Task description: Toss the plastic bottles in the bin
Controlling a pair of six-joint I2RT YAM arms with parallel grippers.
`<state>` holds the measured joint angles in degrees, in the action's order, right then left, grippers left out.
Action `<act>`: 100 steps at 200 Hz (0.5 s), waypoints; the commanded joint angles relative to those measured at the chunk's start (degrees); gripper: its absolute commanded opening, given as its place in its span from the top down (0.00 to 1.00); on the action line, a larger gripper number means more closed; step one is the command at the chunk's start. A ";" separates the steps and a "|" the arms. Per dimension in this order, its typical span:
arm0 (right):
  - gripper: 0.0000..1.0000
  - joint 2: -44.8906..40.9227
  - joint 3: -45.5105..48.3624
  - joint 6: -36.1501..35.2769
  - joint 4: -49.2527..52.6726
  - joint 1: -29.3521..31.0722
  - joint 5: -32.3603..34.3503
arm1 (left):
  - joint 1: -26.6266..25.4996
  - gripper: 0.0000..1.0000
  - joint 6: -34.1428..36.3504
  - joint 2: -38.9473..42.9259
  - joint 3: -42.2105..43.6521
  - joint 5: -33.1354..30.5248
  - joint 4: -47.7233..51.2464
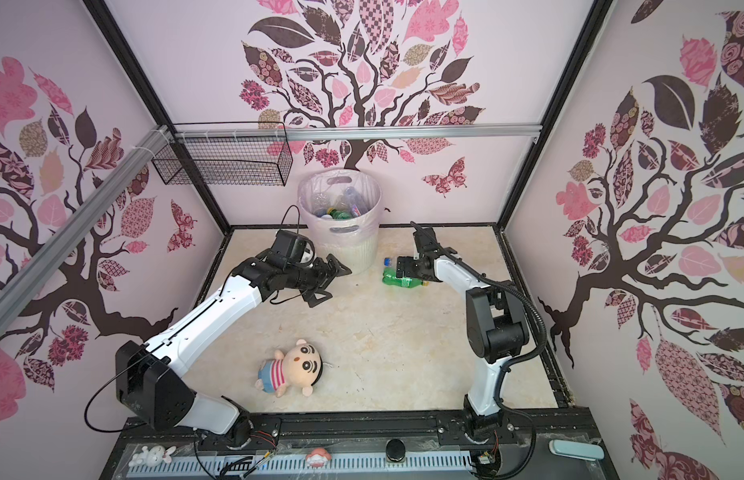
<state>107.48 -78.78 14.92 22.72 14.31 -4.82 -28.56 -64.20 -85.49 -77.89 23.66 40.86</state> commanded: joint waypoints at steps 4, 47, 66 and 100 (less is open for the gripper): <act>0.01 2.32 -2.59 -0.66 -0.31 -0.33 -1.81 | -0.35 0.03 1.08 -1.29 0.52 0.42 0.27; 0.01 3.39 -3.72 -0.29 0.84 -0.33 -3.46 | -0.32 0.03 0.73 -2.59 -0.09 0.86 -0.26; 0.00 3.01 -2.82 0.51 0.21 -0.32 -4.69 | -0.29 0.03 0.15 -2.92 0.03 1.08 -0.44; 0.01 2.82 -1.36 0.64 -0.57 -0.29 -5.13 | -0.33 0.03 -0.49 -3.36 0.35 1.56 -1.18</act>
<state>108.95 -80.36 15.20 22.24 14.33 -8.91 -28.56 -64.55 -88.05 -77.89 24.64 40.64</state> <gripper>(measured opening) 0.995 0.972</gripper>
